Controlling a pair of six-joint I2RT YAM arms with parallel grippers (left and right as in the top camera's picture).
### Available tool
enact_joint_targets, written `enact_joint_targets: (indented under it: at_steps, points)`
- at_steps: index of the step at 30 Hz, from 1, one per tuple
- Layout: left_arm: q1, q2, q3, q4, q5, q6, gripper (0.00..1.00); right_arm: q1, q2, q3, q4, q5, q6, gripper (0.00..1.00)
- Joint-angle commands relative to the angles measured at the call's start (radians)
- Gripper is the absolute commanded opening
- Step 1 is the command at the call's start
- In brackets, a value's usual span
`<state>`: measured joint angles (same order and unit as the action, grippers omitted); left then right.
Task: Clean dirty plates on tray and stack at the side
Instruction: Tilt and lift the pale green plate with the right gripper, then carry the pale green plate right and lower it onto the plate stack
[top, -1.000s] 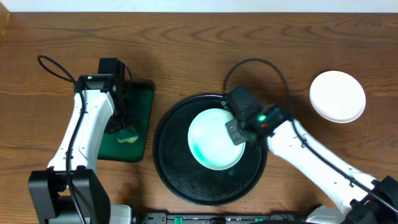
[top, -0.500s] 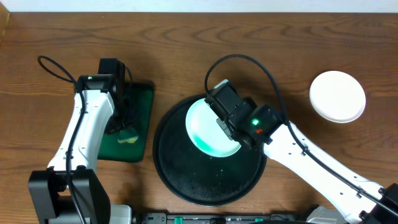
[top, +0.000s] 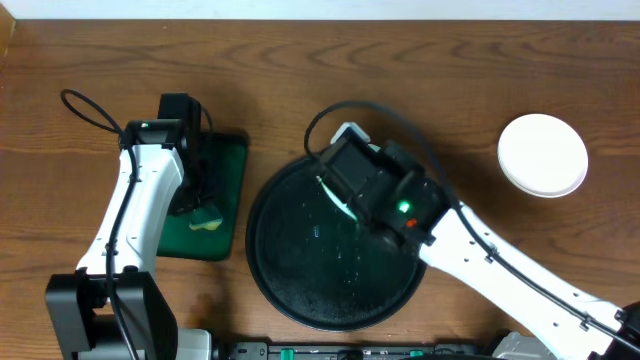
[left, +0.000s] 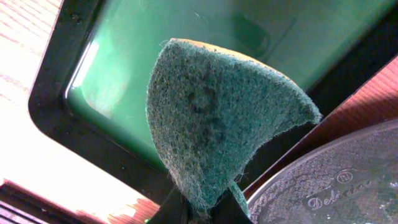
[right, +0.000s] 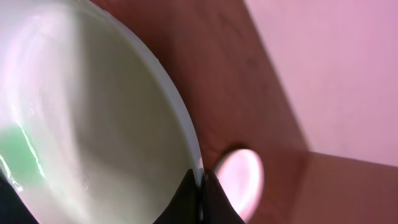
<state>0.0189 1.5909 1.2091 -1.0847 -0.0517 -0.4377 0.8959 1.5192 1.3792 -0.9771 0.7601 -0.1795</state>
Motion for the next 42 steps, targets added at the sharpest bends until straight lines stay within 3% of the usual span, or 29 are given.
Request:
enact_joint_targets:
  at_steps: [1,23,42]
  points:
    - [0.005,-0.001,-0.010,-0.002,-0.001,-0.002,0.08,0.034,-0.020,0.023,-0.004,0.176,-0.073,0.01]
    - [0.005,-0.001,-0.010,-0.002,-0.001,-0.001,0.08,0.251,-0.020,0.023,0.010,0.571,-0.230,0.01]
    - [0.005,-0.001,-0.010,-0.003,-0.001,-0.001,0.08,0.264,-0.020,0.023,0.033,0.600,-0.238,0.01]
